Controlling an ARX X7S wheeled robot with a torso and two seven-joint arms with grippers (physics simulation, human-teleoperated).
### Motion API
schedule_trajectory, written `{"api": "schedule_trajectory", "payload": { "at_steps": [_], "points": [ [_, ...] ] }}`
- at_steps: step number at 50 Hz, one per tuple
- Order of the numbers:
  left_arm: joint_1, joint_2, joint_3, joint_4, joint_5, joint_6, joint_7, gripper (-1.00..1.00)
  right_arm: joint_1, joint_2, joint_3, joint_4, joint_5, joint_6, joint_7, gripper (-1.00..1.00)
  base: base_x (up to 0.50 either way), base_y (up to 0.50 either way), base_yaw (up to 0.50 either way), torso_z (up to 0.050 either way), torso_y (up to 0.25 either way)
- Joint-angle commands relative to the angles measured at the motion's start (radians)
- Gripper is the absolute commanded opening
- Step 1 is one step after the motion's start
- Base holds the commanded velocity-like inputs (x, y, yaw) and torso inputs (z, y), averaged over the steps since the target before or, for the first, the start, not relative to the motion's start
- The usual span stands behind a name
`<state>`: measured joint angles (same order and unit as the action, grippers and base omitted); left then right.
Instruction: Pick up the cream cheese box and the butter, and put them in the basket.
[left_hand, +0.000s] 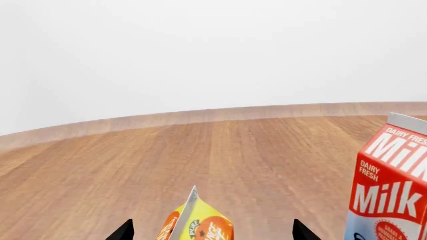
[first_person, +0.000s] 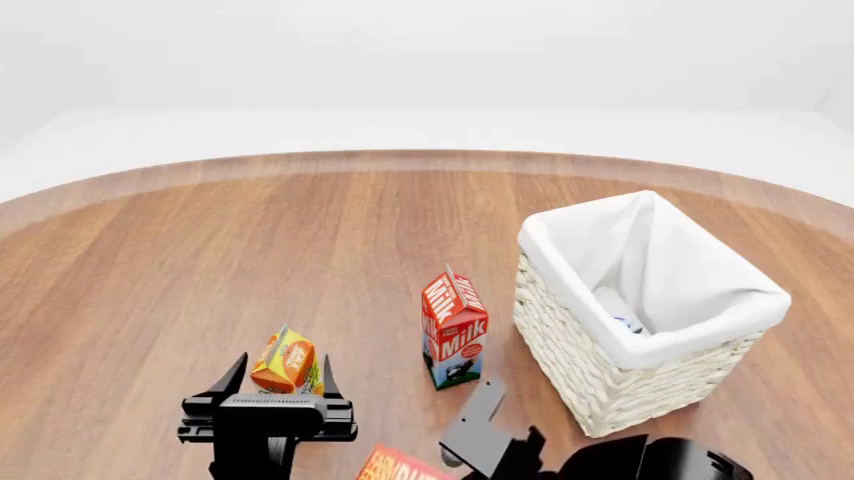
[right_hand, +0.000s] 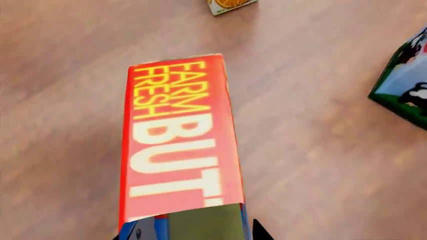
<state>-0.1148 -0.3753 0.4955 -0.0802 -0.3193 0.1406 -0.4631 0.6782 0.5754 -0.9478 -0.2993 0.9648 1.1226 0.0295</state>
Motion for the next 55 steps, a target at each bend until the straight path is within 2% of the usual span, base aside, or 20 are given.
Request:
{"api": "schedule_trajectory", "payload": {
  "at_steps": [1, 33, 55],
  "points": [
    [-0.001, 0.000, 0.002, -0.004, 0.000, 0.003, 0.000, 1.00, 0.015, 0.019, 0.058, -0.055, 0.044, 0.010, 0.028, -1.00, 0.00, 0.00, 0.00, 0.000, 0.000],
    [-0.002, -0.001, 0.004, -0.005, -0.002, 0.005, -0.005, 1.00, 0.070, 0.074, 0.209, -0.058, 0.169, 0.047, 0.132, -1.00, 0.00, 0.00, 0.00, 0.000, 0.001],
    [-0.003, -0.002, 0.006, -0.010, -0.003, 0.010, -0.005, 1.00, 0.248, 0.063, 0.327, -0.020, 0.310, 0.133, 0.222, -1.00, 0.00, 0.00, 0.00, 0.000, 0.001]
  ]
}}
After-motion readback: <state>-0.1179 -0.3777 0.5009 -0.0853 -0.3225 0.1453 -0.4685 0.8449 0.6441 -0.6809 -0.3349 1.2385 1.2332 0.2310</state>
